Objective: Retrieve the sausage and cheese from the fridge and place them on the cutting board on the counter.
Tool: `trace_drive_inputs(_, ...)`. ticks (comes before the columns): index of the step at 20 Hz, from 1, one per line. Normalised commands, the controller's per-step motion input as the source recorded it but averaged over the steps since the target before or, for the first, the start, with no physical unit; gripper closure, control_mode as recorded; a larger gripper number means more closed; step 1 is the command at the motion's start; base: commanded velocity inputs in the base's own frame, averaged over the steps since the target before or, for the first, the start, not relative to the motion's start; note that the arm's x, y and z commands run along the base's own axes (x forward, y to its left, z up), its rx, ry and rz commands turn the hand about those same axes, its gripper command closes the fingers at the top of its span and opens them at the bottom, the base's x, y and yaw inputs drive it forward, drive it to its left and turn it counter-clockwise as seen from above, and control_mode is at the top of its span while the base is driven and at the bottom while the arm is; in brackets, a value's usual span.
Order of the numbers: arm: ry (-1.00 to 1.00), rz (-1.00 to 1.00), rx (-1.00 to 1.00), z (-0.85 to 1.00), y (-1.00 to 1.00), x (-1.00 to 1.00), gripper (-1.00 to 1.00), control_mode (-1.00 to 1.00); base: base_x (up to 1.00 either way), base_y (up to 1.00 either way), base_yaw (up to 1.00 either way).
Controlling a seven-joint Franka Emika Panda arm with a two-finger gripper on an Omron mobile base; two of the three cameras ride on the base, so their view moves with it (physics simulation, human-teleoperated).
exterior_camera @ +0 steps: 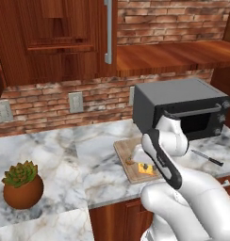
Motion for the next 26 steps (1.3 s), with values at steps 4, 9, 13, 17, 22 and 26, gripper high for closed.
trace_drive_inputs(4,0.00,0.18,-0.10,-0.23,0.15,0.37,1.00,-1.00,0.00,0.00,0.00)
trace_drive_inputs(9,-0.01,0.18,-0.08,-0.41,0.09,0.33,1.00,-1.00,0.00,0.00,0.00)
trace_drive_inputs(13,-0.04,0.18,0.00,-0.39,0.00,0.32,1.00,-1.00,0.00,0.00,0.00)
trace_drive_inputs(17,0.00,0.13,0.01,-0.18,-0.04,0.36,1.00,-1.00,0.00,0.00,0.00)
trace_drive_inputs(22,-0.01,0.10,0.00,-0.38,0.00,0.04,1.00,-1.00,0.00,0.00,0.00)
trace_drive_inputs(26,0.00,0.08,0.00,-0.44,-0.01,-0.03,-1.00,-1.00,0.00,0.00,0.00)
